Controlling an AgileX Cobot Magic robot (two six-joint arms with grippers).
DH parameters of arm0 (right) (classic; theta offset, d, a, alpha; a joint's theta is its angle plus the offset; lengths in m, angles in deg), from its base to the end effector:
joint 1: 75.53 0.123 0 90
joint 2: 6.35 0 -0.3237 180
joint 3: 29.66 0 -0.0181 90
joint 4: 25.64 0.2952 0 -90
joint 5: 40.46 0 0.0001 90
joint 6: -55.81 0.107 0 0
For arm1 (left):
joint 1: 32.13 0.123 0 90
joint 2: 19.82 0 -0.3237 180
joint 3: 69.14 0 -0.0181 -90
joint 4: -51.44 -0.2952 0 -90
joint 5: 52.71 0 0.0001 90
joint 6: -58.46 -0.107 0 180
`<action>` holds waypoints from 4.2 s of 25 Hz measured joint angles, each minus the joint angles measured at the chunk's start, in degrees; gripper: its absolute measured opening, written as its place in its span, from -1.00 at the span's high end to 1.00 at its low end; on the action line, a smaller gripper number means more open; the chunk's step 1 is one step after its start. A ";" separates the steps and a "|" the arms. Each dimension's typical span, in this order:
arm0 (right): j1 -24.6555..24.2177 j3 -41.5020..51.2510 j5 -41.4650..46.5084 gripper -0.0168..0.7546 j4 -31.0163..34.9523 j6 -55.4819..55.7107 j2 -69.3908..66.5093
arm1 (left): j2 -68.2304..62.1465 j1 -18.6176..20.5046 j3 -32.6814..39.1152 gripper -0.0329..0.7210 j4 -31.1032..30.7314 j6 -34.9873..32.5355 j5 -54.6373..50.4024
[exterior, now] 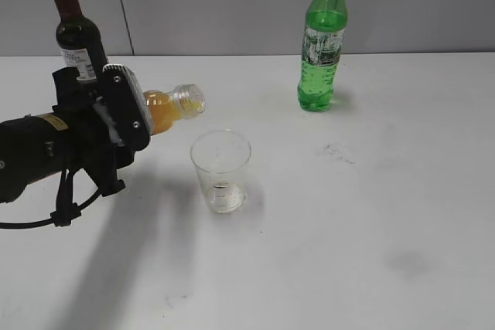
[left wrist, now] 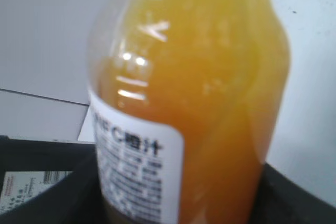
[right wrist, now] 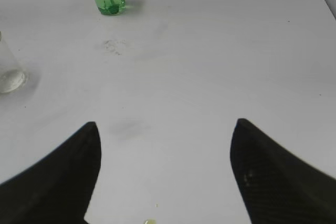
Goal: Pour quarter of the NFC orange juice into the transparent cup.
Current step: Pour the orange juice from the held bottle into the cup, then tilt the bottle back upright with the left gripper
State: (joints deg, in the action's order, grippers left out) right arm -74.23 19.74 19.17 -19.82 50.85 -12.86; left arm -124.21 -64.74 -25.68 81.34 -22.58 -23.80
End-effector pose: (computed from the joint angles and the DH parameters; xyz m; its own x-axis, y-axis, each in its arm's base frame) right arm 0.0087 0.0096 0.2943 -0.4252 -0.0446 -0.9040 -0.1166 0.9932 0.0058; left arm 0.3008 -0.1619 0.1407 0.0231 0.9211 -0.3887 0.5702 0.3072 0.7619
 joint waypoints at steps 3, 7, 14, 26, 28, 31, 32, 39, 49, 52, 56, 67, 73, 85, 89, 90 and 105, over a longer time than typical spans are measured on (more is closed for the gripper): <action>0.00 0.00 0.00 -0.57 0.00 -0.05 0.00 | 0.00 0.00 -0.18 -0.34 0.39 -4.56 -0.20; 0.00 0.00 0.00 -0.57 0.00 -0.04 0.00 | 0.00 0.00 -0.18 -0.34 0.65 -7.62 -0.52; 0.00 0.00 0.00 -0.57 0.00 -0.07 0.00 | 0.00 -0.67 -0.18 -0.34 2.21 -12.55 -0.83; 0.00 0.00 0.00 -0.57 0.04 -0.07 0.00 | 0.00 -2.32 -2.65 -0.34 15.12 -21.97 -0.45; 0.00 0.00 0.00 -0.57 0.04 -0.07 0.00 | 0.00 -2.32 -2.88 -0.34 15.12 -22.70 -0.02; 0.00 0.00 0.00 -0.57 0.04 -0.07 0.00 | 0.00 -2.32 -2.88 -0.34 15.19 -24.80 0.22; 0.00 0.00 0.00 -0.57 0.04 -0.07 0.00 | 0.00 -2.32 -2.88 -0.34 15.19 -25.74 0.22; 0.00 0.00 0.00 -0.57 0.04 -0.07 0.00 | 0.00 -2.32 -2.88 -0.34 15.09 -28.72 0.76; 0.00 0.00 0.00 -0.57 0.04 -0.07 0.00 | 0.00 -2.32 -2.90 -0.34 13.87 -30.58 3.98; 0.00 0.00 0.00 -0.57 0.04 -0.07 0.00 | 0.00 -2.32 -2.90 -0.34 11.69 -30.58 4.06; 0.00 0.00 0.00 -0.57 0.04 -0.07 0.00 | 0.00 -2.32 -2.90 -0.34 10.39 -30.58 4.13; 0.00 0.00 0.00 -0.57 0.04 -0.07 0.00 | 0.00 -2.32 -2.95 -0.34 10.21 -30.70 5.87; 0.00 0.00 0.00 -0.57 0.04 -0.07 0.00 | 0.00 -2.32 -2.95 -0.34 10.21 -30.70 6.31; 0.00 0.00 0.00 -0.57 0.04 -0.07 0.00 | 0.00 -2.32 -2.95 -0.34 10.21 -30.70 7.39; 0.00 0.00 0.00 -0.57 0.04 -0.07 0.00 | 0.00 -2.32 -2.95 -0.34 10.21 -30.70 7.58; 0.00 0.00 0.00 -0.57 0.04 -0.07 0.00 | 0.00 -2.32 -2.95 -0.34 10.21 -30.70 7.62; 0.00 0.00 0.00 -0.57 0.04 -0.07 0.00 | 0.00 -2.32 -2.95 -0.34 -0.44 26.26 0.98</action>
State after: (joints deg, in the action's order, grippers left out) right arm -74.23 19.74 19.17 -19.78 50.79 -12.86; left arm -124.21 -67.06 -28.63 80.90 3.68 -22.82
